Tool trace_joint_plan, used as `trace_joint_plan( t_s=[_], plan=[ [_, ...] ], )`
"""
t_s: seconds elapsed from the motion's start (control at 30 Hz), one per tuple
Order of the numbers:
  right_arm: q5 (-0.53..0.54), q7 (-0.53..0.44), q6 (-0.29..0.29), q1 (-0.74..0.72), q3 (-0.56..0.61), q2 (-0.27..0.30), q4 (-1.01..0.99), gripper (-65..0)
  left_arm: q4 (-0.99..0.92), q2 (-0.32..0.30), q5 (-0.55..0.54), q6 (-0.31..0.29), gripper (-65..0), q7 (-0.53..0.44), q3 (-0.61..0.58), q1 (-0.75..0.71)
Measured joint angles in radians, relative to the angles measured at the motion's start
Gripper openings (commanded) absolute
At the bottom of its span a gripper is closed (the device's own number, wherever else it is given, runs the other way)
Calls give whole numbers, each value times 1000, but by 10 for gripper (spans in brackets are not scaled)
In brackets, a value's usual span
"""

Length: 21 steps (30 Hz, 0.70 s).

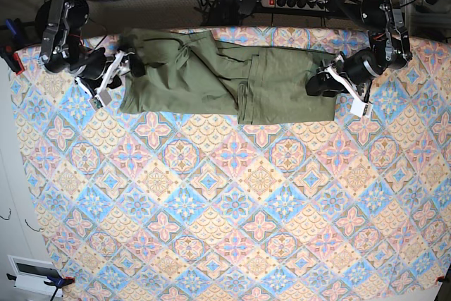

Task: Layout the t-shirt on the table in an organized manner, then fold the t-shirt properly
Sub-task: 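Push the folded end with the left gripper toward the shirt's middle, then grasp both shirt ends and bring them together toward the middle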

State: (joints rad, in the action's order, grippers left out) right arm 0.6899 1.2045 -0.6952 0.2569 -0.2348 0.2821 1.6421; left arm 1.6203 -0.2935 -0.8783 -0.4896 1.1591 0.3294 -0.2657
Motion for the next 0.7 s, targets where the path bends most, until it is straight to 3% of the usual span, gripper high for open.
trace_joint_plan(
  t_s=[0.5, 0.6, 0.7],
  plan=[
    [45, -34, -3, -5, 1, -108, -57, -210, 0, 0, -4, 0, -373, 0, 0, 0],
    [48, -40, -3, 1, 7, -110, -57, -244, 0, 0, -4, 0, -373, 0, 0, 0],
    [48, -31, -4, 1, 23, -111, -58, -368, 0, 0, -4, 0, -373, 0, 0, 0]
  ],
)
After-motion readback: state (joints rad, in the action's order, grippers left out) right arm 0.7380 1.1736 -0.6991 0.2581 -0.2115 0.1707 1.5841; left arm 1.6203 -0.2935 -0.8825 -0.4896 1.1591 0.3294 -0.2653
